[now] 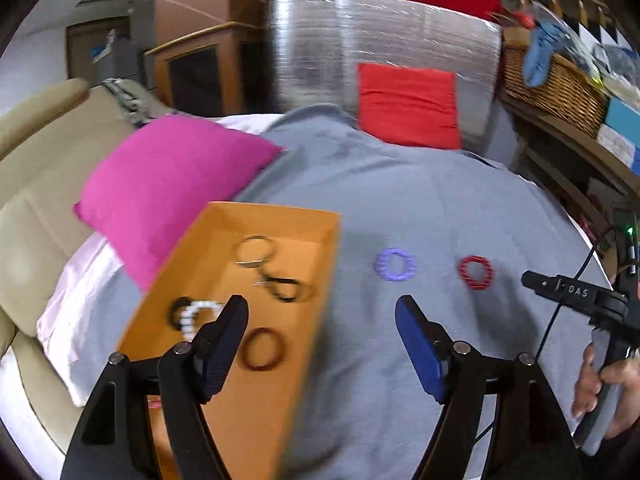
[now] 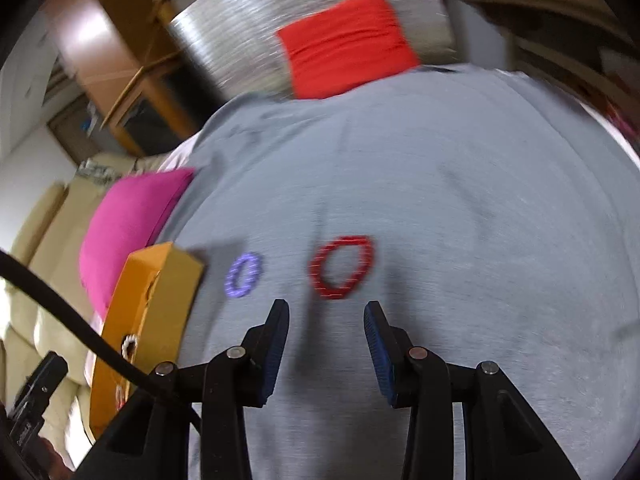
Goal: Organize jewelry
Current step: 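Move both tools back toward the purple and red beaded bracelets on the cloth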
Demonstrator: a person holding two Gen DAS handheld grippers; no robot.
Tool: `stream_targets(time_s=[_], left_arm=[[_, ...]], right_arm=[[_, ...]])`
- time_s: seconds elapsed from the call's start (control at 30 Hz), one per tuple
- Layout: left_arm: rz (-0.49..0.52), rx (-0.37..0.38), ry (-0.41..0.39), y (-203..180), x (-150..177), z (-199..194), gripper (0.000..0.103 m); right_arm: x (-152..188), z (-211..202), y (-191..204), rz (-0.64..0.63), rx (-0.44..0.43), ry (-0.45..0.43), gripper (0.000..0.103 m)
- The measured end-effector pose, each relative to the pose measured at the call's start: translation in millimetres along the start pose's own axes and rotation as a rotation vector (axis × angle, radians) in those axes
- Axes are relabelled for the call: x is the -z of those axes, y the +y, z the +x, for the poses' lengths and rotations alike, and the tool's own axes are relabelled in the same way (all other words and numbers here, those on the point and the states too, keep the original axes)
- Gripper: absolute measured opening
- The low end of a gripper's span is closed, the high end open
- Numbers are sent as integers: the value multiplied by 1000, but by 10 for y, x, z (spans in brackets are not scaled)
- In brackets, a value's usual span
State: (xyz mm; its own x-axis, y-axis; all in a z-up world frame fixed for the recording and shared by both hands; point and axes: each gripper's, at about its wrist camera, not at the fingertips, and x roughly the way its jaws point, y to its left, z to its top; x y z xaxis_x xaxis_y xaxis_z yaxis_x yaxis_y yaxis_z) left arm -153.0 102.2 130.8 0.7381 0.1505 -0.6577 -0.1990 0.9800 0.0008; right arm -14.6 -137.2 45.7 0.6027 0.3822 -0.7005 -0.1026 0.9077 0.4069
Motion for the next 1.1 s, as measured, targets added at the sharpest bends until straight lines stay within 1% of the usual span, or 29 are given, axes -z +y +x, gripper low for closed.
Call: stream_targets(time_s=[0.03,0.13,0.27,0.4,0.53,0.63,0.73,0.87,0.97,1.1], left_arm=[[6,2,4,-98,-14,34,77],[23,6,24,-460,-19,241,77],[41,2,54,-842,38,469,77],[69,3,66,-1117,96,534,77],[80,-5,56,-1298,91,531,77],[91,-15,32,-1404,89,539,77],[113,-33,23,-1499,103,606,77],[155,-54,-5,-1550,136,685,77],[195,-69,-31,-1548,141,732,77],[216,-75,-51,-1488,124,785,77]], right_arm=[[32,-15,-87,25,4,4,43],[-30,-18,-328,82,14,21,43],[-130,-104,-470,81,22,5,43],[-204,-151,-653,120,21,-10,43],[-234,-210,-821,168,24,-19,43],[-210,-288,-894,185,9,-24,43],[-190,-315,-951,187,22,-24,43],[-189,-255,-1025,220,13,1,43],[-195,-155,-976,212,24,15,43],[-186,1,-838,176,18,44,43]])
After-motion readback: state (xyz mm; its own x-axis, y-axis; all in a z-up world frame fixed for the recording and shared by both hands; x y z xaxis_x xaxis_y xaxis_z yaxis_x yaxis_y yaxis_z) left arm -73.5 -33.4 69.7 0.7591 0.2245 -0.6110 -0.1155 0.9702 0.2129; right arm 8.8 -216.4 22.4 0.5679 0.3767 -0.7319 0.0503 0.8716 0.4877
